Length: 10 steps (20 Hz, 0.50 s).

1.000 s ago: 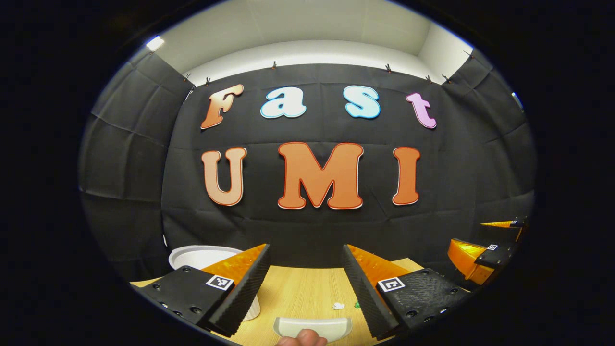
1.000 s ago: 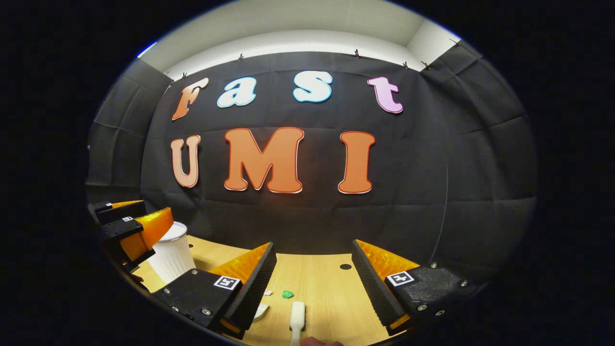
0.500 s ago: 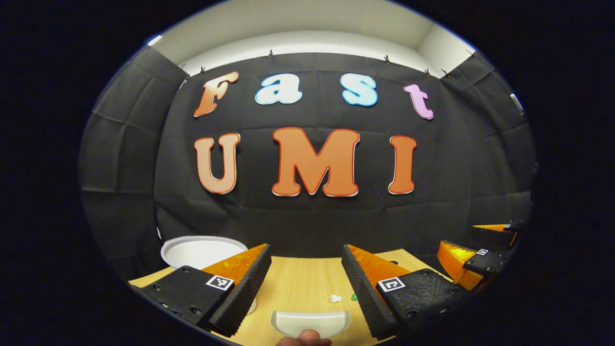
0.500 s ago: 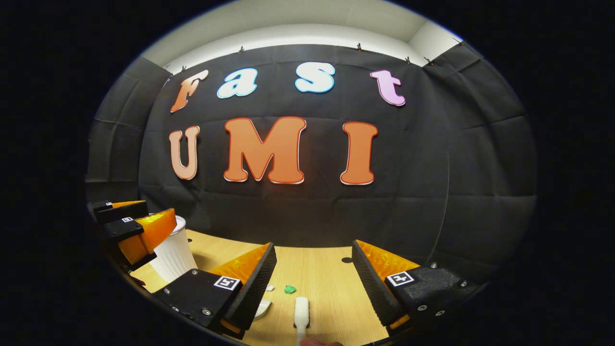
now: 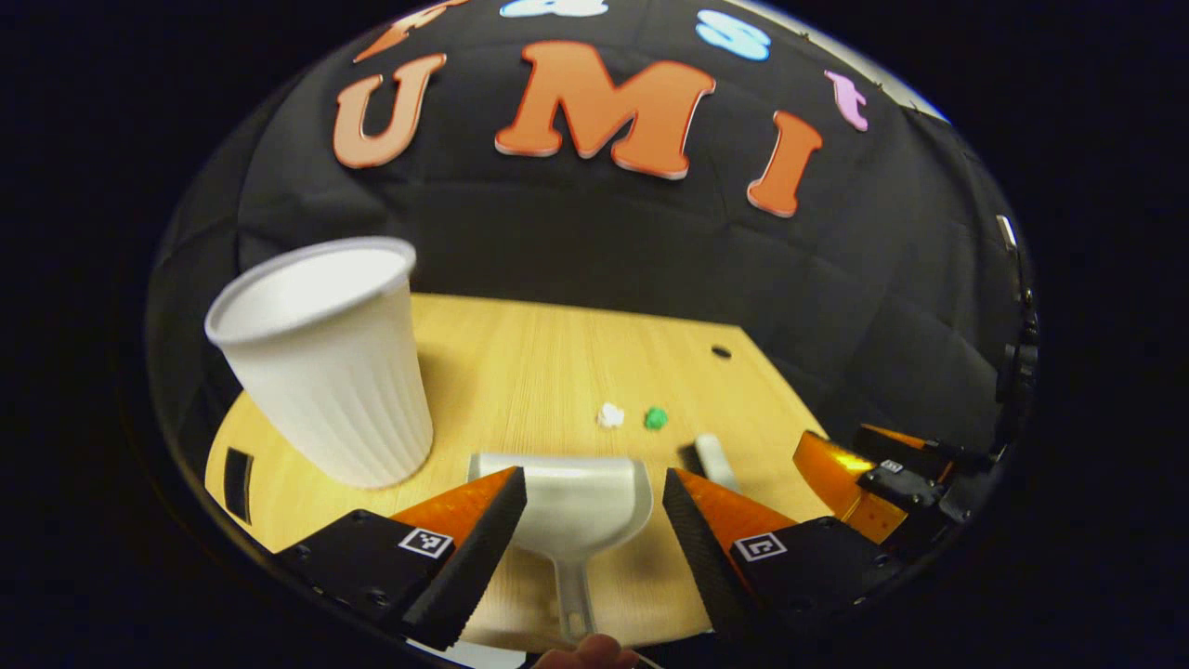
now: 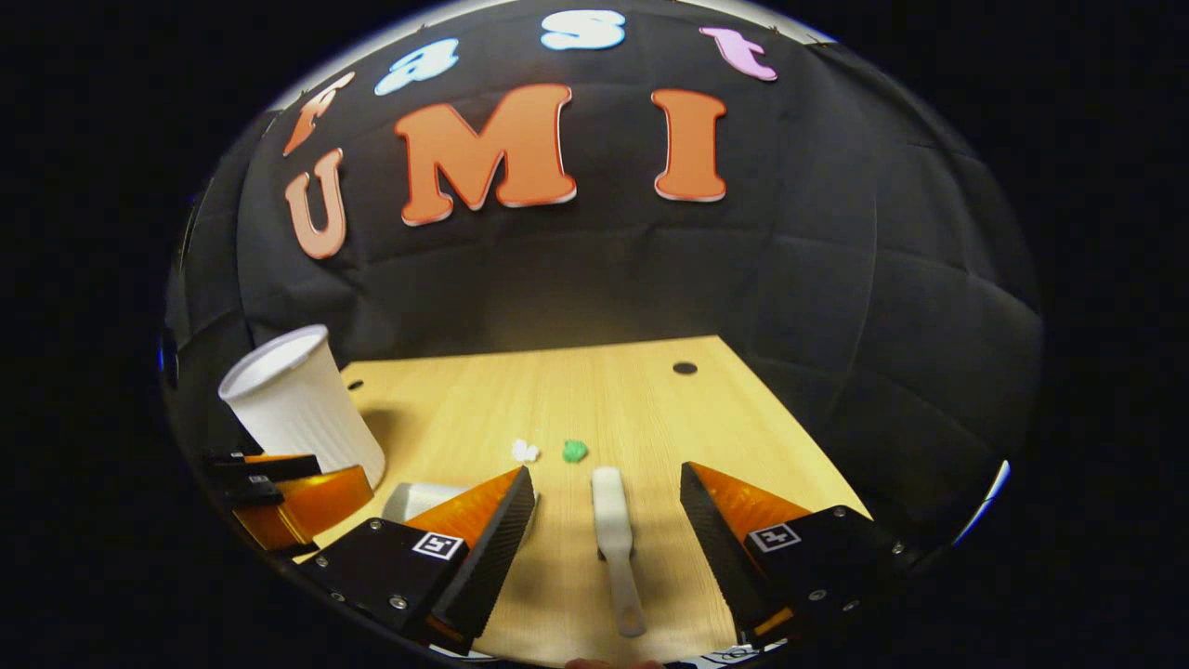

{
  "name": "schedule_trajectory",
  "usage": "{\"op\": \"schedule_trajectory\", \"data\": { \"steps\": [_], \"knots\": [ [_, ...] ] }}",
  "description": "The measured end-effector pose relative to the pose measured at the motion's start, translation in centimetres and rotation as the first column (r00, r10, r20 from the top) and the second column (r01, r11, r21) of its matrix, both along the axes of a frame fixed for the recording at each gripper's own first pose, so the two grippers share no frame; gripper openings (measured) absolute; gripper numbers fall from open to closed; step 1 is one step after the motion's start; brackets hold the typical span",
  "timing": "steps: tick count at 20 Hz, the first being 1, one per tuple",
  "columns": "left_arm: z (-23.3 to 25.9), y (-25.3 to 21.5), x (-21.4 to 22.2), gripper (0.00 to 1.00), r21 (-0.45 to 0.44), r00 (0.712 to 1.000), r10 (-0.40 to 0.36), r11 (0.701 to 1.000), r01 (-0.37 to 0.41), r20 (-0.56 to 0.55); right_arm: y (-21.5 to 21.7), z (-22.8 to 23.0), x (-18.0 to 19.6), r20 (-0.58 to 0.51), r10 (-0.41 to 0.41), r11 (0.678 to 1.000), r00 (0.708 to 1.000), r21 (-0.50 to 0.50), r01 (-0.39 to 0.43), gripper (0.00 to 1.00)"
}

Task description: Pick up the small broom and dustpan from the desktop, sweep the trash into the dustpan with the broom, and then empty the trash into the garbage bin.

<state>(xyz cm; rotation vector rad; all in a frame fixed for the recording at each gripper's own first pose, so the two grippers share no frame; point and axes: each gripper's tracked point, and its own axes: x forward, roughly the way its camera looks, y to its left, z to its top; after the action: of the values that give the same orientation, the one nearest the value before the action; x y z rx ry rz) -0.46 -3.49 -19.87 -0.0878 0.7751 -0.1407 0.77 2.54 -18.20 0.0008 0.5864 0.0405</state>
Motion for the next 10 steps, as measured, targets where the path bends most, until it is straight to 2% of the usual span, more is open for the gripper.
{"op": "schedule_trajectory", "data": {
  "steps": [2, 5, 10],
  "knots": [
    [-1.7, -0.5, 0.8, 0.94, 0.009, 0.989, -0.027, 1.000, 0.028, -0.143, 0.4, -3.4, -0.9, -0.106, 0.014, 1.000, 0.994, -0.020, -0.016, 0.95],
    [-1.4, -0.7, 2.0, 0.95, 0.009, 0.934, -0.033, 0.999, 0.038, -0.357, 1.1, -8.2, -2.8, -0.298, 0.036, 0.999, 0.954, 0.034, -0.027, 0.96],
    [-0.7, -1.3, 5.8, 0.95, 0.093, 0.852, 0.033, 0.995, 0.018, -0.522, -0.4, -13.8, -2.1, -0.450, 0.071, 0.994, 0.890, -0.046, -0.103, 0.96]
  ]
}}
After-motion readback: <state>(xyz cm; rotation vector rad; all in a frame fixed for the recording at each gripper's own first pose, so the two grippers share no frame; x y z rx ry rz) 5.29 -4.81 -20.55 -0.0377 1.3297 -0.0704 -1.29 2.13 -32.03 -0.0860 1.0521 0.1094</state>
